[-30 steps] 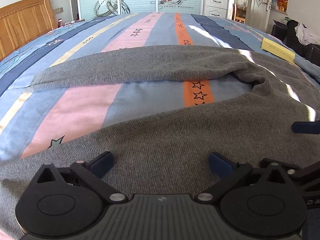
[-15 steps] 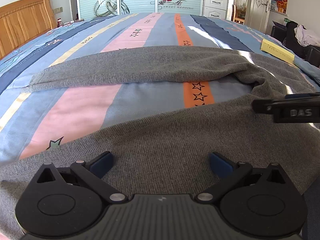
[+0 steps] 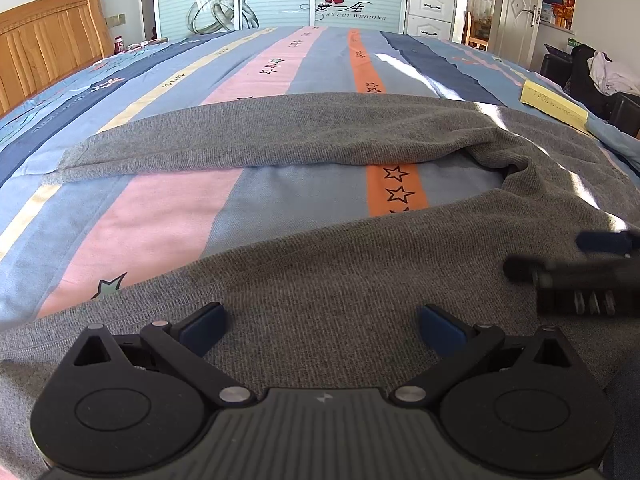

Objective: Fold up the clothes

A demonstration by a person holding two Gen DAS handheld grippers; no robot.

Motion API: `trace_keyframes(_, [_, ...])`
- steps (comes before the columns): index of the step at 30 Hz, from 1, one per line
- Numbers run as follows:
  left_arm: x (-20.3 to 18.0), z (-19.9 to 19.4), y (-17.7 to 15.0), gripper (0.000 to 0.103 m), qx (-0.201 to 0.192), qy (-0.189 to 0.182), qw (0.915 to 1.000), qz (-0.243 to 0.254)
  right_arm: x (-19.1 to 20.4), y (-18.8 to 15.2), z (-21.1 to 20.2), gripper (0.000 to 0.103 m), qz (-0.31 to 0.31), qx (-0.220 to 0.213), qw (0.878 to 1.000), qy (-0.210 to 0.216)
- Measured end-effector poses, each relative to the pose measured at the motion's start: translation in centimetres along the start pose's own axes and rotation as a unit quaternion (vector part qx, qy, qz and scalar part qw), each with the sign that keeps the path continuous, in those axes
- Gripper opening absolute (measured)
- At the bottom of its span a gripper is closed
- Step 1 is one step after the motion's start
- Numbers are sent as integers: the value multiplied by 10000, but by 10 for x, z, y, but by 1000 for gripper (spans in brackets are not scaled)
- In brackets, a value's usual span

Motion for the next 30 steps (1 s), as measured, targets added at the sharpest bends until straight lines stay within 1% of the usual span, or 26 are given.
trace_keyframes(3, [1,0,0,102,-3,-24,10000,-8,-15,15,4,94,295,-151,9993,-161])
trace_keyframes(5, [1,0,1,102,-7,-36,10000,-30,-23,17,-8,94,624,-444,9970,-125])
trace_keyframes(9, [2,0,1,102,-17,-50,10000,-30,-32,-1,-36,94,907,-841,9923,-68])
trace_keyframes(11, [3,0,0,102,-25,-67,10000,-12,-30,-15,-47,94,875,-932,9917,-119])
trace_keyframes(13, [3,0,0,102,-39,-93,9999,5,-29,-26,-47,94,665,-845,9936,-336])
trace_keyframes(15, [4,-1,-1,102,-59,-118,9999,41,-33,-31,-32,94,545,-539,9957,-521])
trace_keyframes(16, [4,-1,-2,102,-73,-133,9999,58,-35,-33,-25,97,487,-379,9962,-611])
trace_keyframes(20, [10,-4,-1,102,-168,-265,9995,-51,-58,-22,-24,97,865,-455,9924,-753])
trace_keyframes(23, [20,-10,2,102,-340,-400,9976,-441,-72,-12,-30,95,1078,-555,9891,-834])
trace_keyframes(25, [28,-15,5,102,-491,-426,9951,-744,-72,-3,-34,95,862,-629,9894,-987])
trace_keyframes(28, [36,-20,8,102,-670,-440,9916,-1012,-72,11,-23,95,709,-606,9924,-803])
trace_keyframes(30, [36,-20,9,102,-686,-398,9915,-1030,-66,16,-3,95,360,-311,9955,-821])
Point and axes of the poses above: each gripper's, at about its wrist camera, not at the fingertips, and z roughly the way its jaws point, x to its left, y to its top, the point moved 7 cm from there along z, roughly the way its jaws point
